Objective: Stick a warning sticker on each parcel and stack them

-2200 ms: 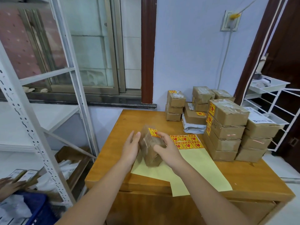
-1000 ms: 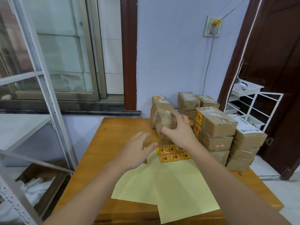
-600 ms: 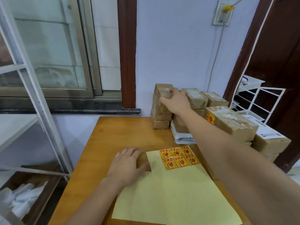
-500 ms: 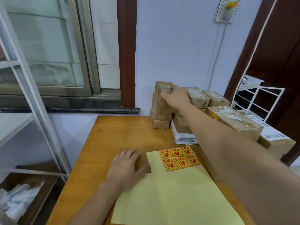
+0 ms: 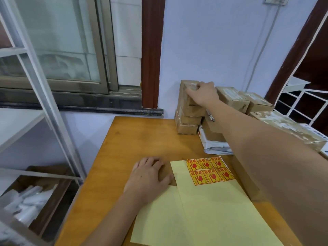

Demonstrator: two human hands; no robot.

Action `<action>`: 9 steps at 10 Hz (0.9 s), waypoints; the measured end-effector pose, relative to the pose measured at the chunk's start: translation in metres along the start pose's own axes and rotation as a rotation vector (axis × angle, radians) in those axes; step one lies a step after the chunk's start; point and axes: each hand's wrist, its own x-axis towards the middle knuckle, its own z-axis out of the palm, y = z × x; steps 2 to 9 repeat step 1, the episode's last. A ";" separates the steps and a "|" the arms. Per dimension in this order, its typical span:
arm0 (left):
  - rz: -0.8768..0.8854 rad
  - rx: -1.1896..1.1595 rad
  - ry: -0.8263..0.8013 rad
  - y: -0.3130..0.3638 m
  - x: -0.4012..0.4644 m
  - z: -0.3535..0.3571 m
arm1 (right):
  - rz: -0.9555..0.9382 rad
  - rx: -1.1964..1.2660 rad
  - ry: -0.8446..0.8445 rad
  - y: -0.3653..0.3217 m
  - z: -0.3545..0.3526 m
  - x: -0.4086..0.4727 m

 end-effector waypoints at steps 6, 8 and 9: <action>0.005 0.004 -0.013 0.000 0.000 0.001 | -0.034 -0.092 0.034 -0.006 -0.002 -0.006; 0.005 0.004 -0.013 0.000 0.000 0.001 | -0.034 -0.092 0.034 -0.006 -0.002 -0.006; 0.005 0.004 -0.013 0.000 0.000 0.001 | -0.034 -0.092 0.034 -0.006 -0.002 -0.006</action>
